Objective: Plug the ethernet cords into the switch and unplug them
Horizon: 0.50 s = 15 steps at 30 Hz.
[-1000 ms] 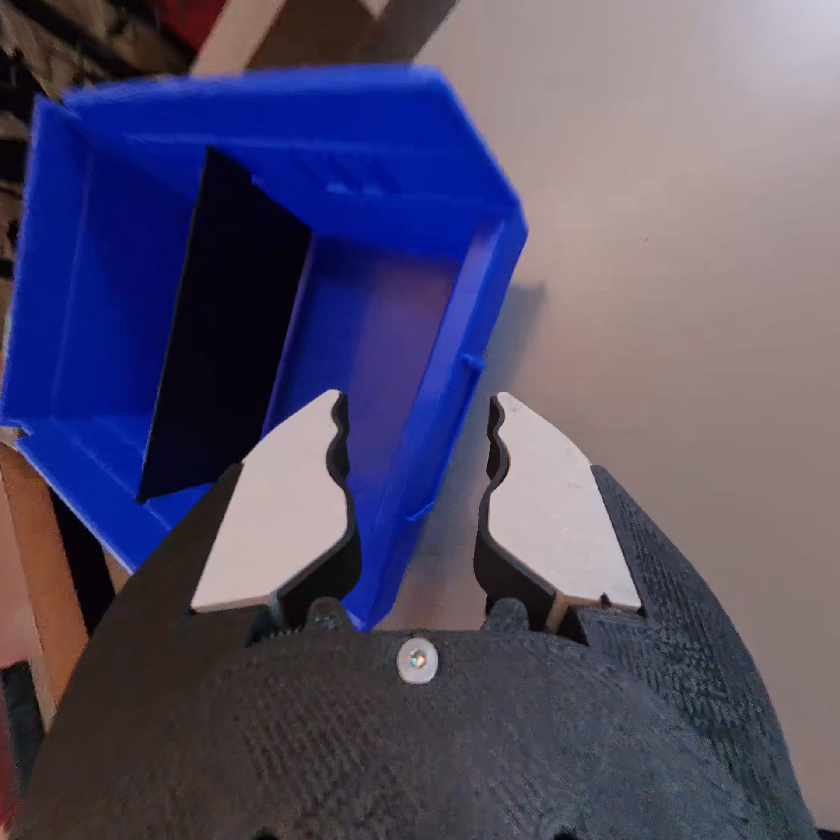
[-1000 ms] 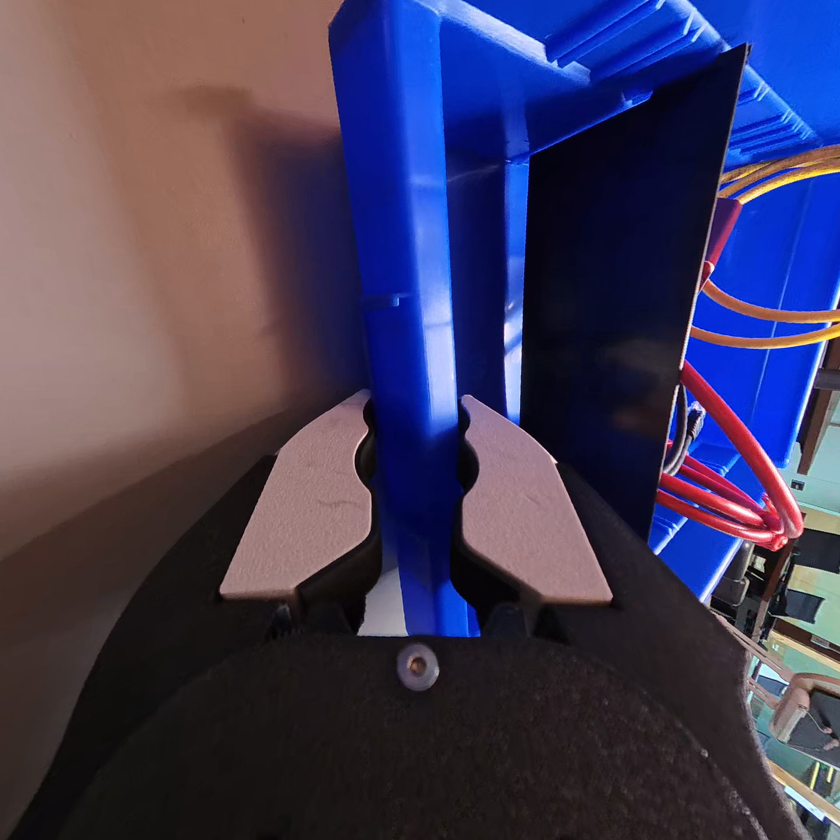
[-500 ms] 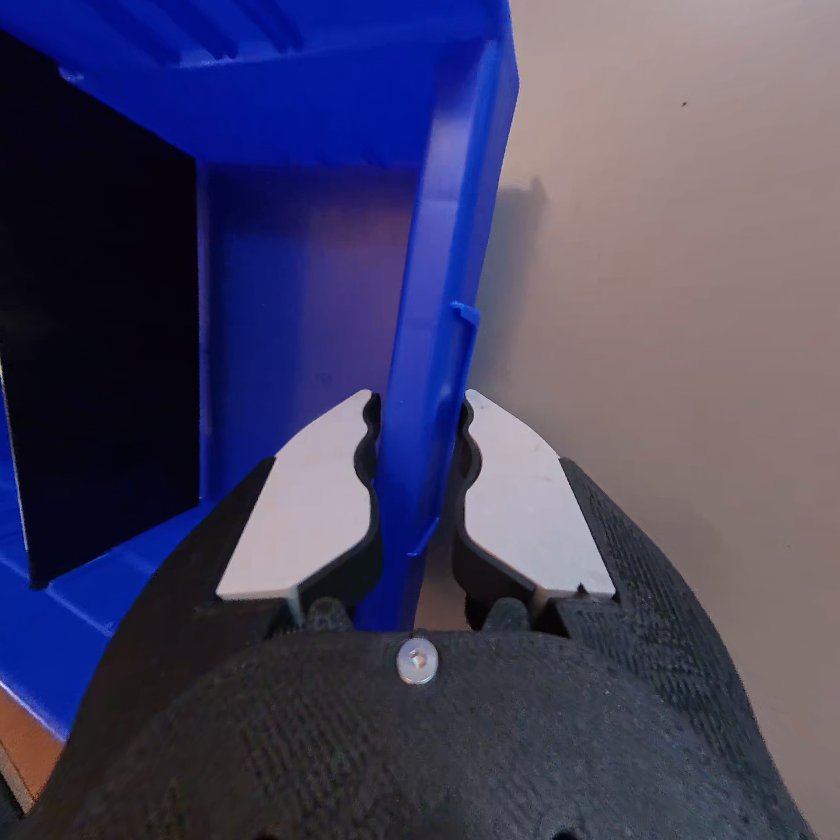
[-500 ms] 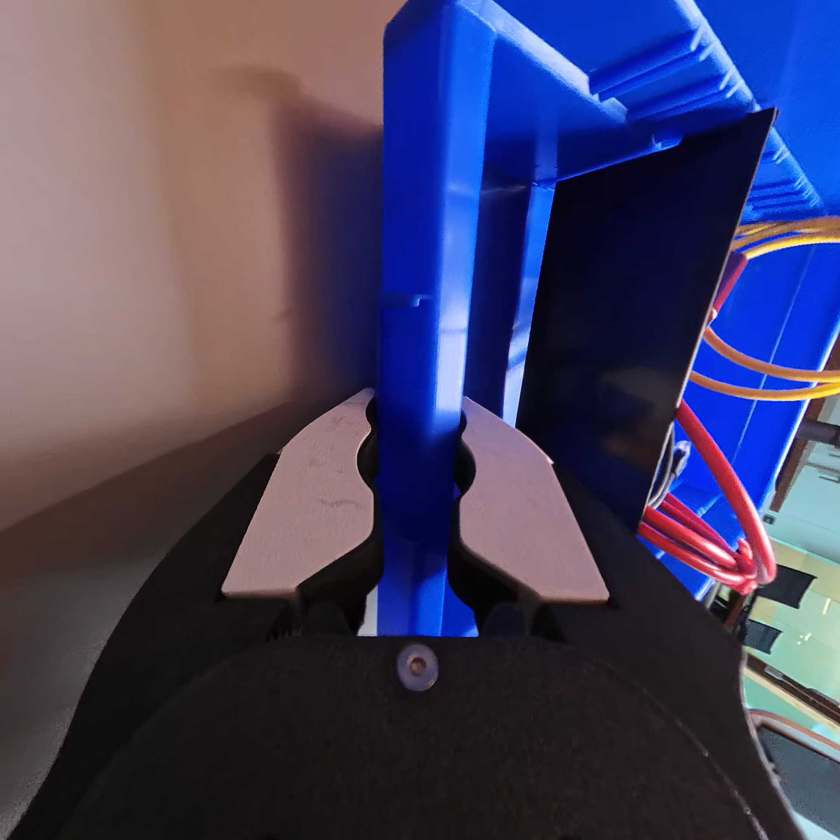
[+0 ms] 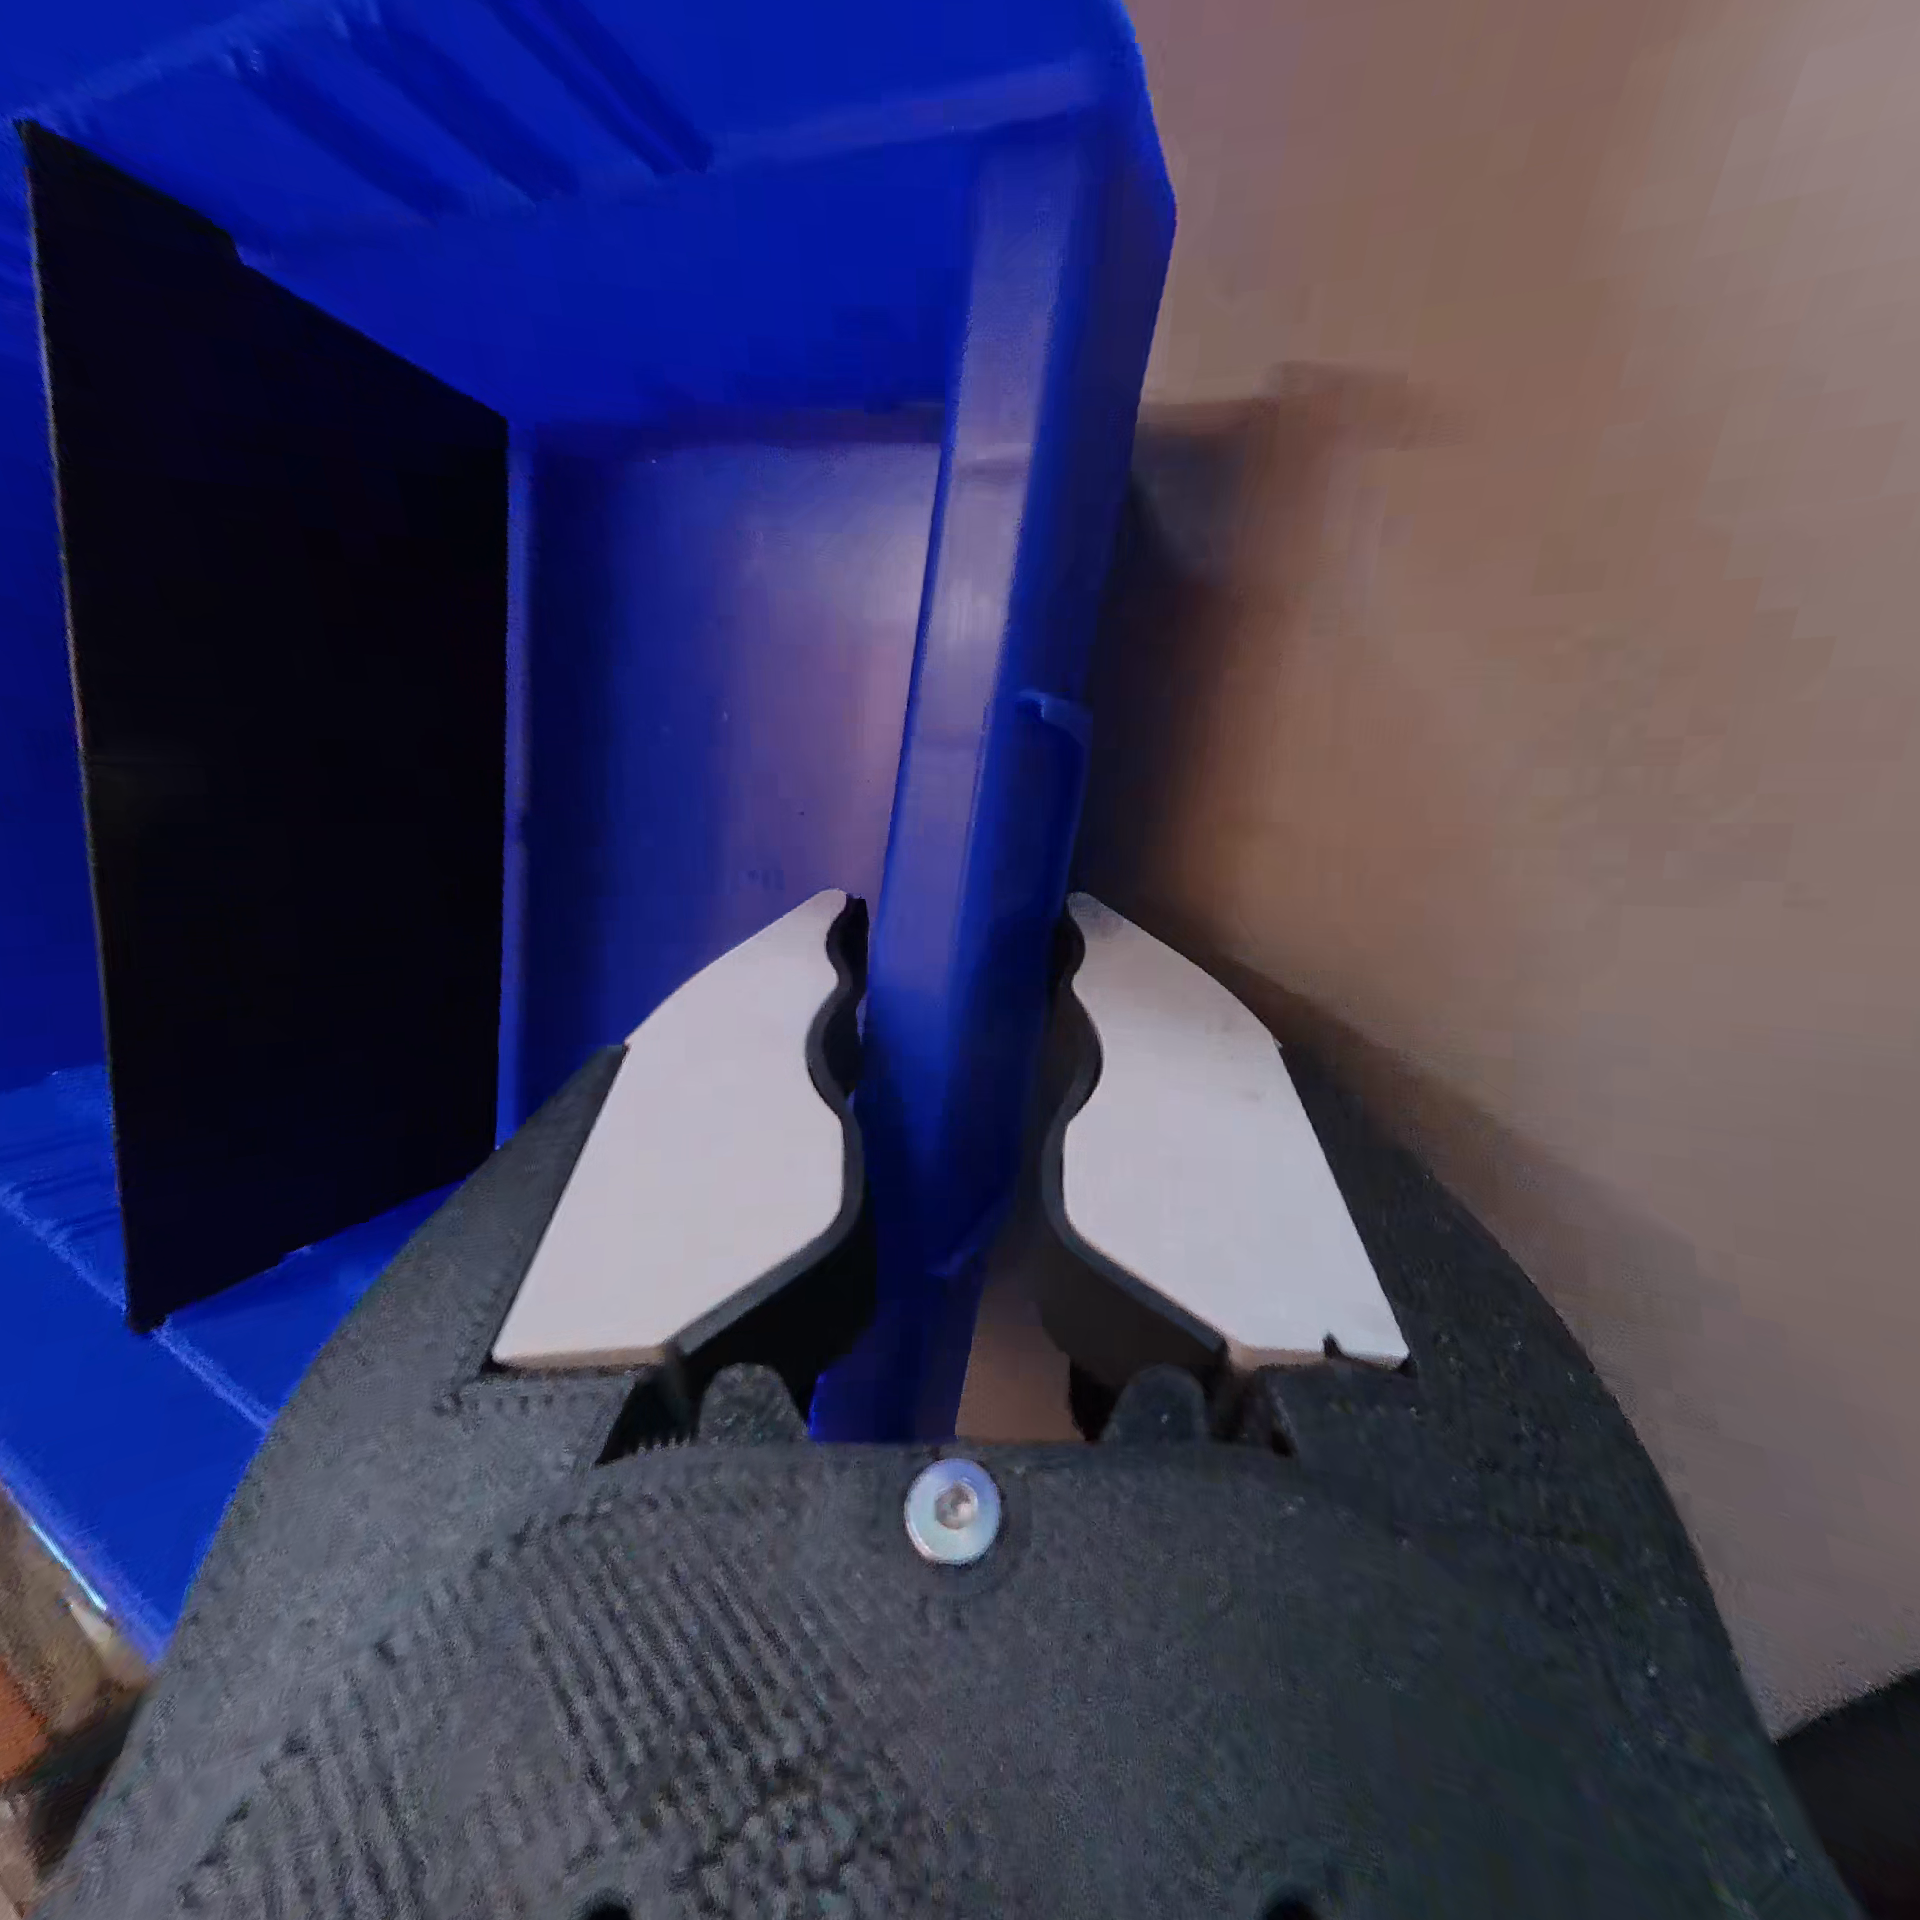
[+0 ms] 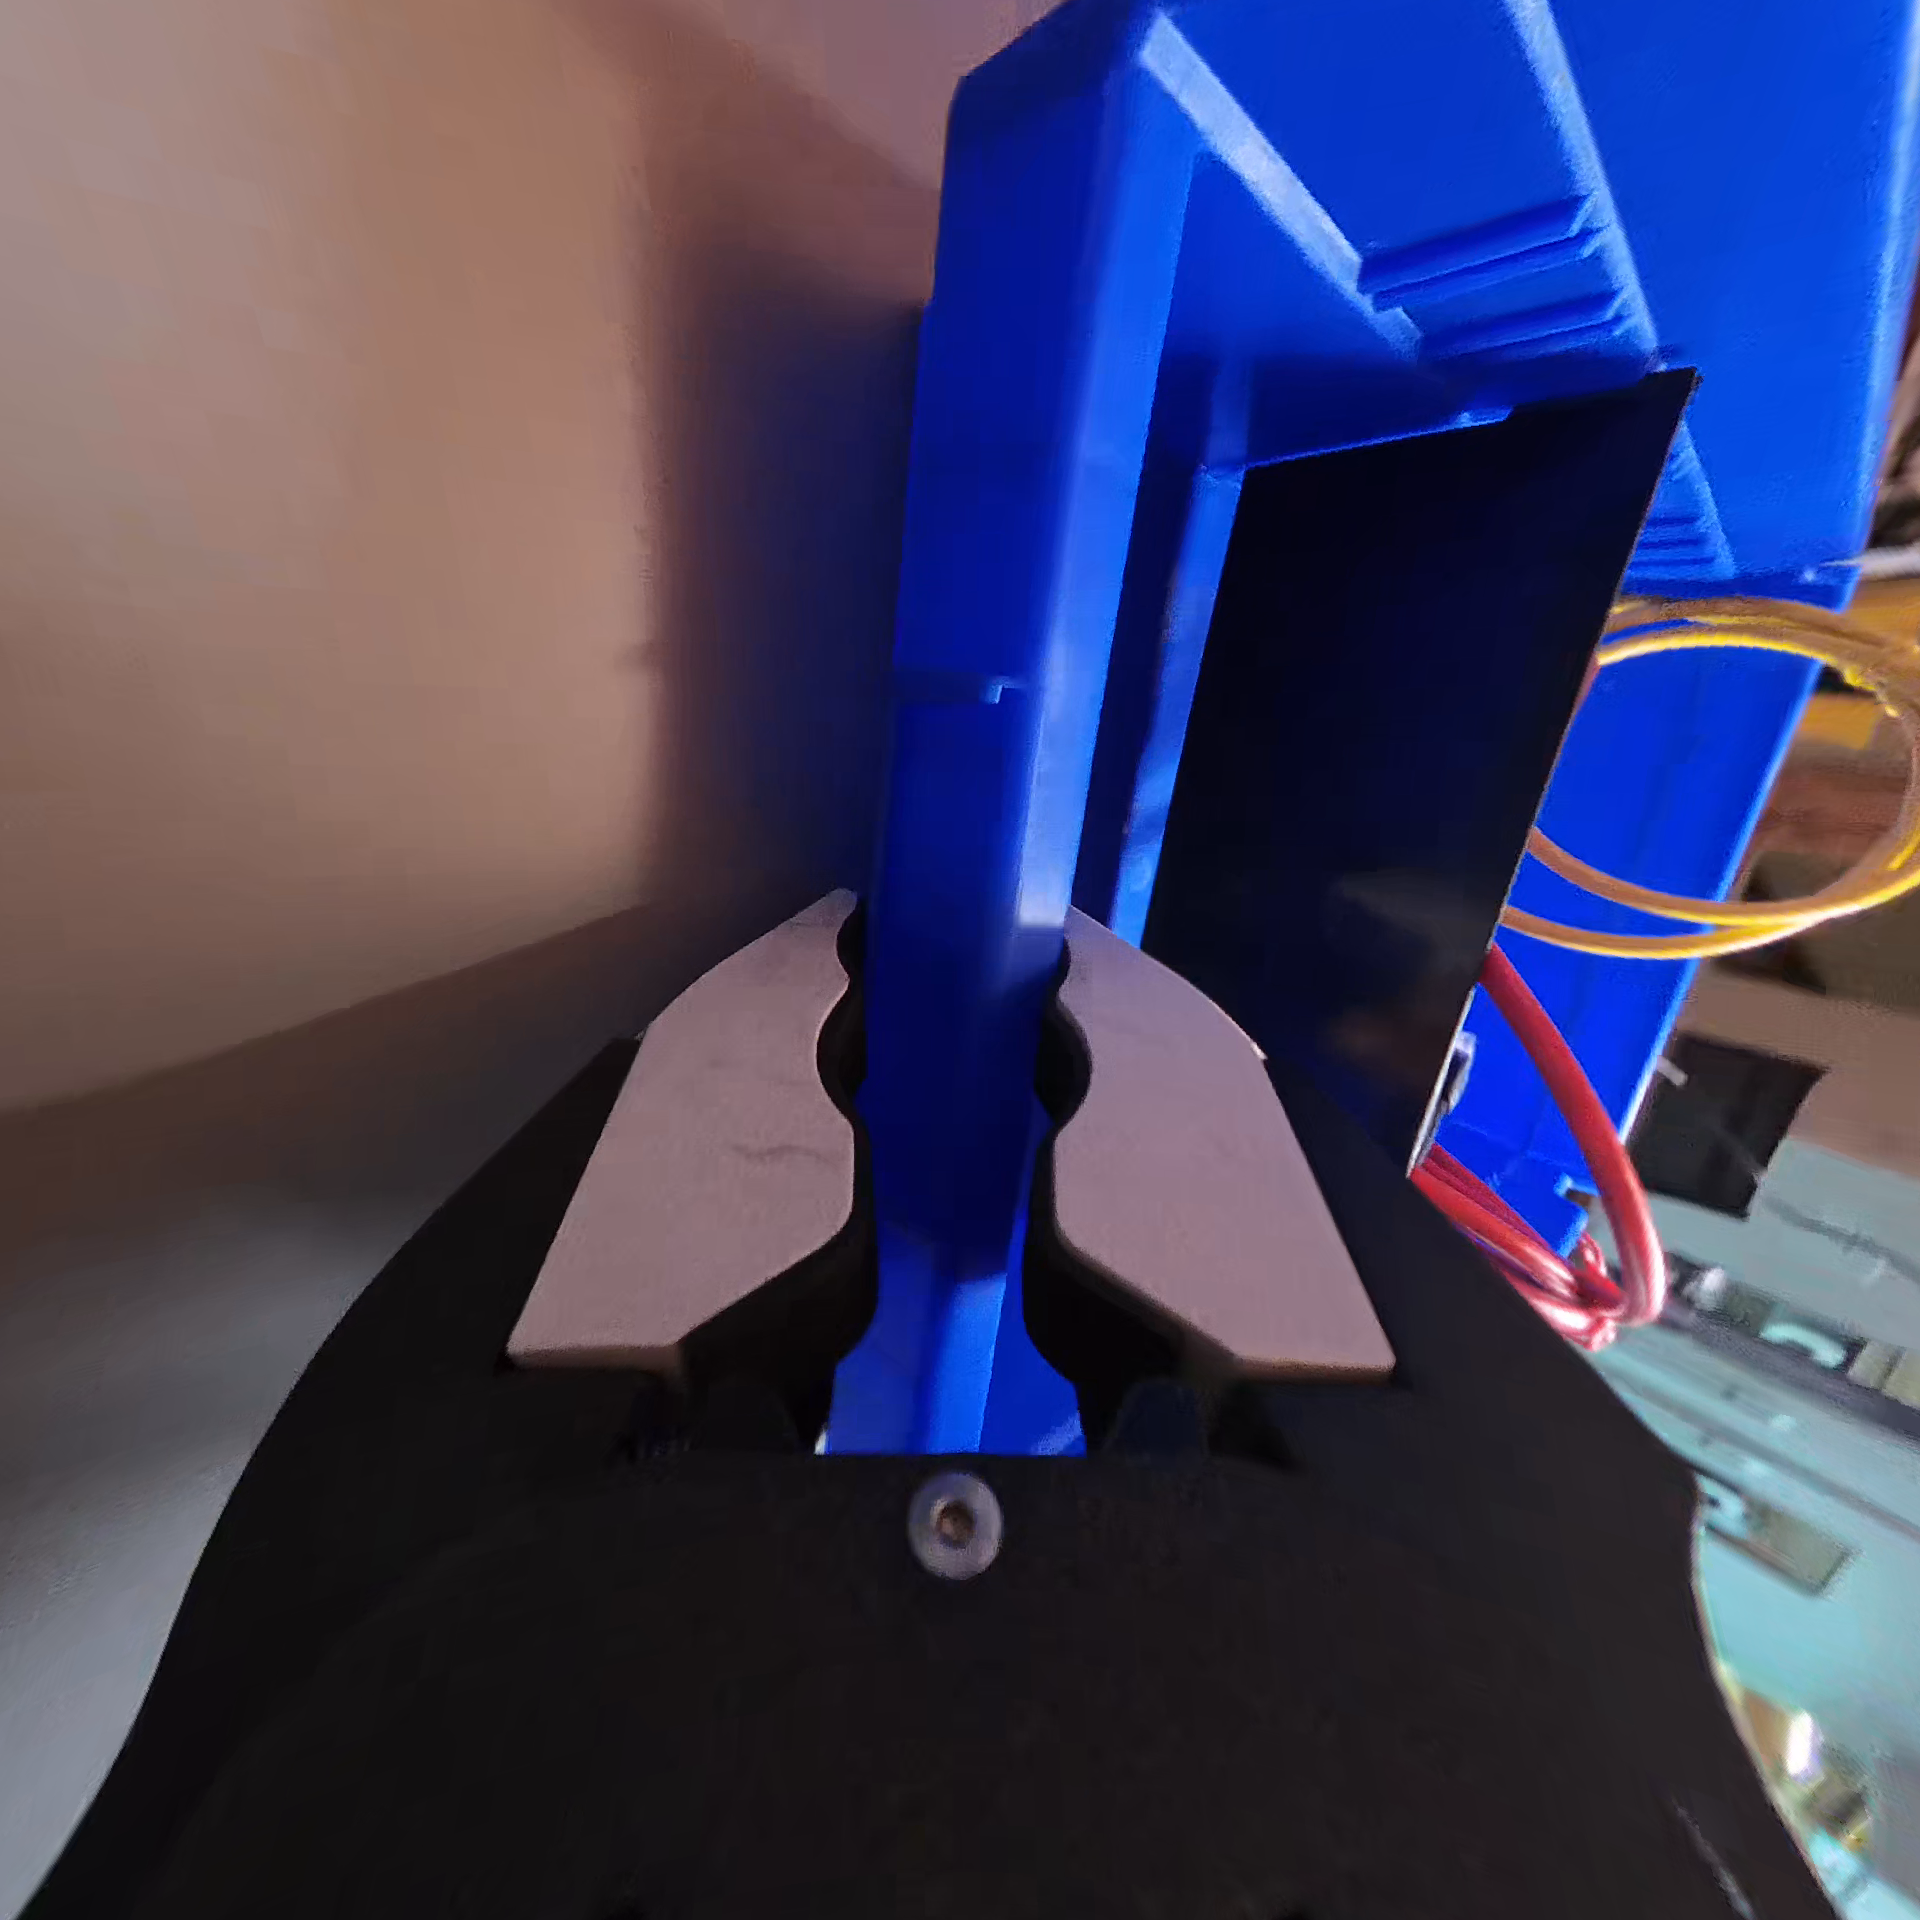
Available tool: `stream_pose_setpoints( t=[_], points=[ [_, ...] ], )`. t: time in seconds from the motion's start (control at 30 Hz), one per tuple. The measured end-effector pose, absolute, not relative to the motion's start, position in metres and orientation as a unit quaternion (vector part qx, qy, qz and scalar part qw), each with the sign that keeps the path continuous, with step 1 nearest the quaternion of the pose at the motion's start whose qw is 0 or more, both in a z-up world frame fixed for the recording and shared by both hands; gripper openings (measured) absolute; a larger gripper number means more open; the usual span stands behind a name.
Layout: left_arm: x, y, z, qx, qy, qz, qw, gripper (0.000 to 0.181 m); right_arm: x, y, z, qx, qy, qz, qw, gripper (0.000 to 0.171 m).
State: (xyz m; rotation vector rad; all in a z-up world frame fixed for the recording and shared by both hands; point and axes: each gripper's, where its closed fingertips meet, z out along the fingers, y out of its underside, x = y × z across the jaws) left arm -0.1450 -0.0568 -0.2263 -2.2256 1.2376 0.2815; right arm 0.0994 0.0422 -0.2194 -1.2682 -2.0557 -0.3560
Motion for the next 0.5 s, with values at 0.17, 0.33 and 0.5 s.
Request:
stream_pose_setpoints(
  t=[0.17, 0.33, 0.5],
  points=[
    [-0.139, -0.039, -0.223, -0.788, 0.508, 0.125, 0.323, 0.035, 0.111, 0.027, -0.218, -0.478, -0.792, -0.149, 0.349, 0.030],
    [-0.165, -0.023, -0.217, -0.810, 0.430, 0.168, 0.361, 0.053, 0.110, -0.011, -0.209, -0.506, -0.764, -0.087, 0.391, 0.035],
    [-0.174, -0.016, -0.213, -0.816, 0.389, 0.218, 0.369, 0.060, 0.108, -0.067, -0.162, -0.557, -0.691, 0.101, 0.450, 0.030]
  ],
)
